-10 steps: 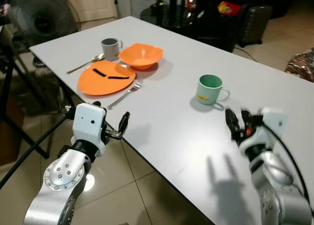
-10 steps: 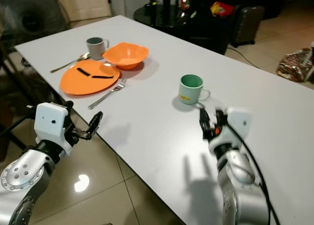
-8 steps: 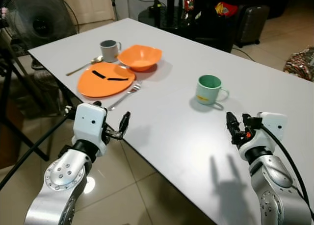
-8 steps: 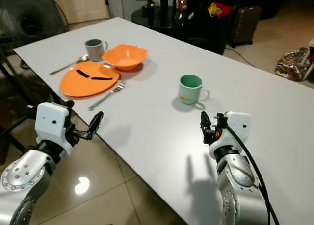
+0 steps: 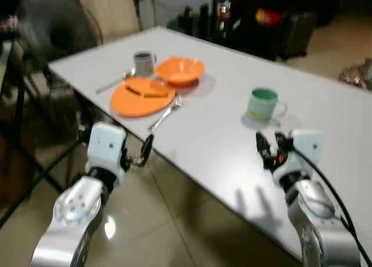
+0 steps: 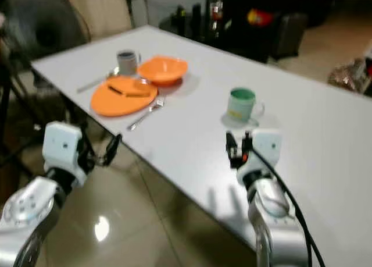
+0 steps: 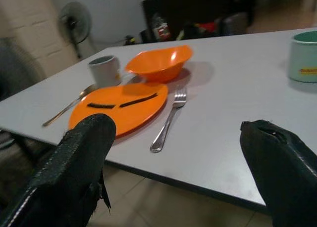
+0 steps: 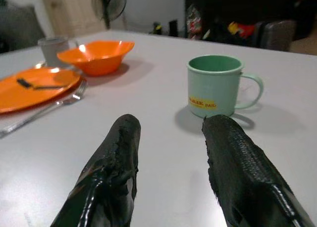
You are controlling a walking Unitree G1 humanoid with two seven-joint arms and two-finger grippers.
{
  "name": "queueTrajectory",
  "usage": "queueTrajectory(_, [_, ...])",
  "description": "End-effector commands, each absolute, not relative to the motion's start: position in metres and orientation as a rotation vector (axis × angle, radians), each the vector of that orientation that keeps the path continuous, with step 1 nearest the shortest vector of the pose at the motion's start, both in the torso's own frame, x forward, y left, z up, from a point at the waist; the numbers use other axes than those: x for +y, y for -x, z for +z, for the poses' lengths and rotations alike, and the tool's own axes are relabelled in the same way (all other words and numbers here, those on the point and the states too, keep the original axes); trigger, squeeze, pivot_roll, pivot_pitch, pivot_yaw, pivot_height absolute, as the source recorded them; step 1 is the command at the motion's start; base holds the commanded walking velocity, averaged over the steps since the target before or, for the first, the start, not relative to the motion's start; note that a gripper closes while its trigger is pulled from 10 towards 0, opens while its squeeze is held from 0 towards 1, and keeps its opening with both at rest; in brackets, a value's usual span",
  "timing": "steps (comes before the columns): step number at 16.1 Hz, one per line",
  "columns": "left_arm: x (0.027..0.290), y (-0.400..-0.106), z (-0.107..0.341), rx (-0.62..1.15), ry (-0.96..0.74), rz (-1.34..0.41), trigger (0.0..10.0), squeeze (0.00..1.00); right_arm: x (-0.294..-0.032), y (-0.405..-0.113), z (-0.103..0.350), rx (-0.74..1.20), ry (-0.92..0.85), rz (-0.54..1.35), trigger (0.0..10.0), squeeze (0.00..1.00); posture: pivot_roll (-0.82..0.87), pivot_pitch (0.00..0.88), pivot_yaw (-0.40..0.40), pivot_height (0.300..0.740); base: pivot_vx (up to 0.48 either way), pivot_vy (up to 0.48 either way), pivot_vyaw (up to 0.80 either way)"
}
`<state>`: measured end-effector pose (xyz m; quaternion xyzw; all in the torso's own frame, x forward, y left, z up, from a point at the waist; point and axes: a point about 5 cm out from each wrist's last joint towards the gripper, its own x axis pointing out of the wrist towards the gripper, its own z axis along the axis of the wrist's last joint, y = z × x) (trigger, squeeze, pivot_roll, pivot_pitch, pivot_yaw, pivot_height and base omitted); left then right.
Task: Setting the table
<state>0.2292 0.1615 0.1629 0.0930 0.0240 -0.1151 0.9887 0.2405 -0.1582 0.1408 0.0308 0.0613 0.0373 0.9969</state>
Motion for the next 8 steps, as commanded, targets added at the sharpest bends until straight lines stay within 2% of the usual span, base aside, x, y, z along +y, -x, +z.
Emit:
queueTrajectory(1, [0.164,-0.2307,0.165,0.041,-0.201,-0.224,10.0,0.0,-0.1505,-0.24,0.1397,0.138,-0.082,0.114,10.0,0.0,-0.09,0.0,0.054,0.74,0.0,0.405,0.0])
queueTrajectory(8, [0.1637,-0.2287,0.1656,0.041,-0.204,-0.219,10.0,0.0,-0.1414,-0.2425,0.139,0.16,-0.1,0.185,10.0,0.0,-0.07,0.0,0.043,0.74,0.0,0.41,0.0])
